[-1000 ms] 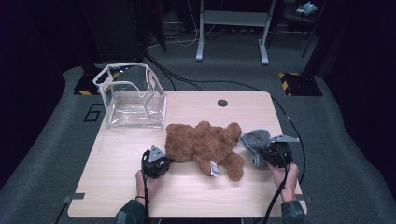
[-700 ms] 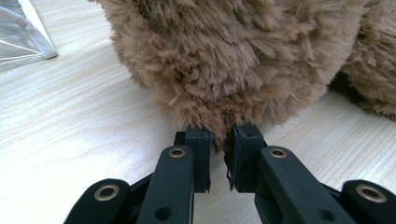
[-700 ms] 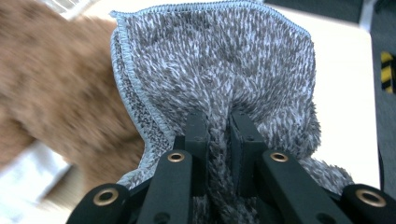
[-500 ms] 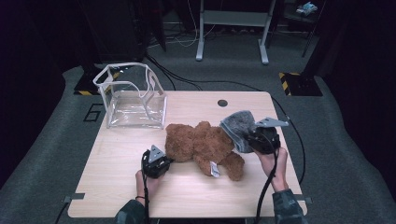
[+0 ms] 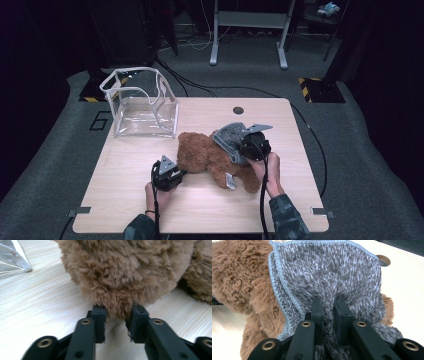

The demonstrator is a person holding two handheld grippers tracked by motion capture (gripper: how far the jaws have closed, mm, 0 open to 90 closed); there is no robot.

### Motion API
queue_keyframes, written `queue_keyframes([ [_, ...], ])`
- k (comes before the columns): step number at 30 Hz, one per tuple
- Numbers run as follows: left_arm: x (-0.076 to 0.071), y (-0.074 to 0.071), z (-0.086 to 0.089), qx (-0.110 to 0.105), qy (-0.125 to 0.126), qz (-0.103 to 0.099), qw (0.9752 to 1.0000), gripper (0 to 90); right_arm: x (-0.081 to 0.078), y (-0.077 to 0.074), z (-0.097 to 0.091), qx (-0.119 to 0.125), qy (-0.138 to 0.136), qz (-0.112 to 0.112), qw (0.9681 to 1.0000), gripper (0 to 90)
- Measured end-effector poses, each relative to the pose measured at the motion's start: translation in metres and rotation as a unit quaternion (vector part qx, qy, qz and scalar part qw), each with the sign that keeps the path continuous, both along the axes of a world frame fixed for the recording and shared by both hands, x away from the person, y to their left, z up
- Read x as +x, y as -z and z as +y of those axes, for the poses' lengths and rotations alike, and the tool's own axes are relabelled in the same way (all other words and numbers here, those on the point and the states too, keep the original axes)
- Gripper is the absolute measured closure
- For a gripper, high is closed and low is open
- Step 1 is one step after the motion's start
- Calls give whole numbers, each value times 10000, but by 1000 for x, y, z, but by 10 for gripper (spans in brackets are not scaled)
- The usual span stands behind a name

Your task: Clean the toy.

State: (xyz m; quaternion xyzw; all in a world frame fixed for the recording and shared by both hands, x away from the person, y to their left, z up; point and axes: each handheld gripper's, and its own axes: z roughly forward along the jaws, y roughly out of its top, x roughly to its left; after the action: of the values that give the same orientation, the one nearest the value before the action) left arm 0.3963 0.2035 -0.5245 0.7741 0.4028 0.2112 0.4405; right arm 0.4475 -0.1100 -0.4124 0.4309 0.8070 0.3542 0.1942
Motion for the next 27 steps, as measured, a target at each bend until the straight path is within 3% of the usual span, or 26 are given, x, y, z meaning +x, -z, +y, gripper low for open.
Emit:
queue_keyframes([
  [7, 0, 0, -1, 8, -9, -11, 10000, 793, -4, -7, 4, 64, 6, -120, 9999, 797],
  [9, 0, 0, -2, -7, 2, 1, 10000, 804, -6, -13, 10, 48, -162, -200, 9997, 796],
  [15, 0, 0, -2, 40, 49, -101, 9999, 810, -8, -24, 55, 148, -570, -276, 9979, 793],
  [20, -1, 0, -2, 48, 27, -133, 9999, 818, 0, -10, 89, -102, -848, -113, 9963, 792],
  [22, -1, 0, -2, 34, 30, -128, 9999, 818, 3, -3, 91, -283, -828, -116, 9961, 793],
  [24, -1, 0, -2, 19, 30, -150, 9999, 819, 5, -1, 85, -288, -724, -67, 9969, 794],
  [27, -2, 0, -2, 20, 44, -159, 9999, 820, 4, -3, 73, -493, -610, -122, 9968, 795],
])
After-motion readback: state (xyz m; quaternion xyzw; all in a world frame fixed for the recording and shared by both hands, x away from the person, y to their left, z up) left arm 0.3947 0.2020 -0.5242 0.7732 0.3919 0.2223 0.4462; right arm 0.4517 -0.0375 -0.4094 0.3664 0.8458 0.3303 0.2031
